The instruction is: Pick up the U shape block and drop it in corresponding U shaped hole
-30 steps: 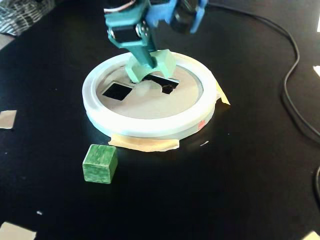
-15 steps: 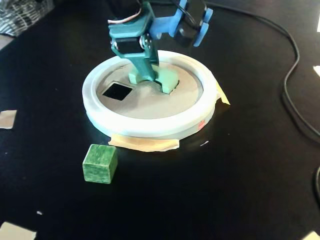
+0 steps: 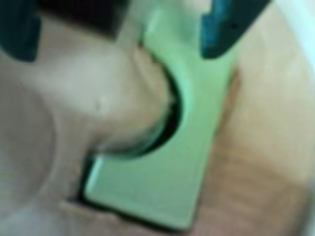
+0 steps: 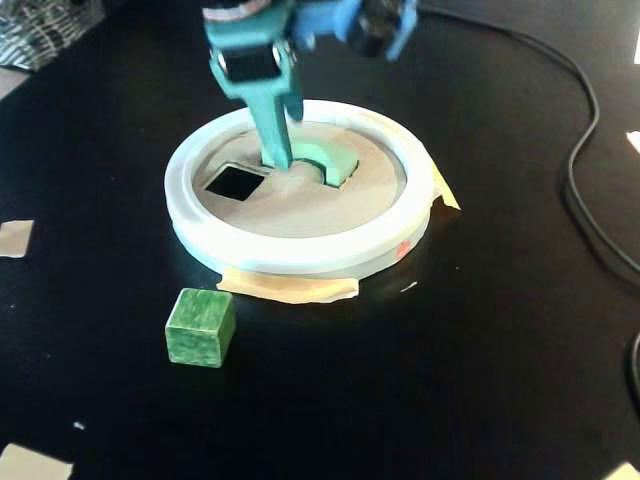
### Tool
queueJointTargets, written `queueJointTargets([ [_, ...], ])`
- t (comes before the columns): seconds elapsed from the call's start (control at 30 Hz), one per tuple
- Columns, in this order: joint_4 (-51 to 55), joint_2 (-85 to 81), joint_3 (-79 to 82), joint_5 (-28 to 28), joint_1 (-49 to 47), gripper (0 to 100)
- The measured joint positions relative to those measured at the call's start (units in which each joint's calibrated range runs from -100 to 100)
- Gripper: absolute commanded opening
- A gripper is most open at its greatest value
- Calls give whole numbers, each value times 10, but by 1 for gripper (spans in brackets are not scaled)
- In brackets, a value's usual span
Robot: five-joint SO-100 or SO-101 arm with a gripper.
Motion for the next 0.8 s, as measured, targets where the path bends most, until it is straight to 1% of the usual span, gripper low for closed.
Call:
queueJointTargets([
  [0.23, 16, -57, -2, 3, -10, 56],
  [0.3, 16, -57, -2, 15, -24, 56],
  [0.43, 16, -57, -2, 64, -38, 56],
  [0.47, 16, -57, -2, 84, -34, 56],
  [0.5, 16, -57, -2, 125, -31, 56],
  [0.57, 16, -57, -2, 171, -31, 56],
  [0.63, 16, -57, -2, 236, -8, 56],
  [0.67, 28, -57, -2, 290, 17, 57],
  [0.73, 46, -57, -2, 349, 48, 56],
  [0.8, 95, -59, -2, 421, 92, 56],
])
